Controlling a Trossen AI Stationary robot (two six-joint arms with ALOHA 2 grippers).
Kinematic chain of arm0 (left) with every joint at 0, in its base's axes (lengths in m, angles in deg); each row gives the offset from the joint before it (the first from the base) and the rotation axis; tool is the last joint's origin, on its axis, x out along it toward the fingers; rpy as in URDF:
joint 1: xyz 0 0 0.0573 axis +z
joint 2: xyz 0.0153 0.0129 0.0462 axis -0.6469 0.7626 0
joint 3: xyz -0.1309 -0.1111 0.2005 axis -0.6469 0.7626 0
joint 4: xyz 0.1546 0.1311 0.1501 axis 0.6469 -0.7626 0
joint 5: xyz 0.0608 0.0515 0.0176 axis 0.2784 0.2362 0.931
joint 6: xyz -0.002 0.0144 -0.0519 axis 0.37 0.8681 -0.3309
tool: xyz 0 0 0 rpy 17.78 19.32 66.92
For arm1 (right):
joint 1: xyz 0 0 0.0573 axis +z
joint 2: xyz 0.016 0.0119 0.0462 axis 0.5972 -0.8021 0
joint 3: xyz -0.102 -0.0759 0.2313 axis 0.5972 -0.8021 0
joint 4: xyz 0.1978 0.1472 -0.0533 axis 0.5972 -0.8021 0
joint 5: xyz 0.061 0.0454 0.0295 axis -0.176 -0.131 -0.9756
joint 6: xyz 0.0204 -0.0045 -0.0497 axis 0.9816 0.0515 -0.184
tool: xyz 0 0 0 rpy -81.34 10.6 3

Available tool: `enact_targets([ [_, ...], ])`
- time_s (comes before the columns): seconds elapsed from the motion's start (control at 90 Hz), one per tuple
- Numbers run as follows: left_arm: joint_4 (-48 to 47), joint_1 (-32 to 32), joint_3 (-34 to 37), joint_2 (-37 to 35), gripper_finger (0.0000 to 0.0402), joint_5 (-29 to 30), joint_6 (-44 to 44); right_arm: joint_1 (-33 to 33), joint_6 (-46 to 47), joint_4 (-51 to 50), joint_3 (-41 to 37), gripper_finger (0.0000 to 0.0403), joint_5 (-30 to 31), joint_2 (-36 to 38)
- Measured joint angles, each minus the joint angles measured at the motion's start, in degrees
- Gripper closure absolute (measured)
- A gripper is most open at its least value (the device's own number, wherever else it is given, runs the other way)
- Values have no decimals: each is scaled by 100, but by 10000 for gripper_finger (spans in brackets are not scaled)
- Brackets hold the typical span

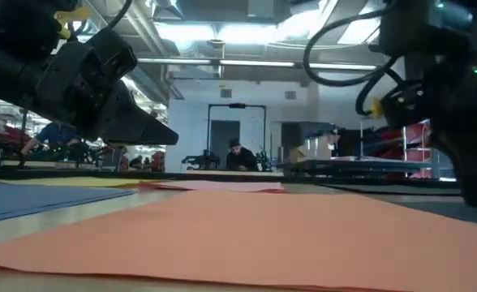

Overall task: Organize paper
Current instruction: Adjust the black paper on the table

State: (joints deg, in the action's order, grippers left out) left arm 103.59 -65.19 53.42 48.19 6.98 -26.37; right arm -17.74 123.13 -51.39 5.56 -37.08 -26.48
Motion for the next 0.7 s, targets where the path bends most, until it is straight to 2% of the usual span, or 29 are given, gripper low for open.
enact_targets([
  [0.344,-2,0,0,0,402,0,-2,-12,1073,-360,-33,403,173,26],
  [0.7,-4,0,0,0,402,0,-2,56,1014,-667,-45,403,472,119],
])
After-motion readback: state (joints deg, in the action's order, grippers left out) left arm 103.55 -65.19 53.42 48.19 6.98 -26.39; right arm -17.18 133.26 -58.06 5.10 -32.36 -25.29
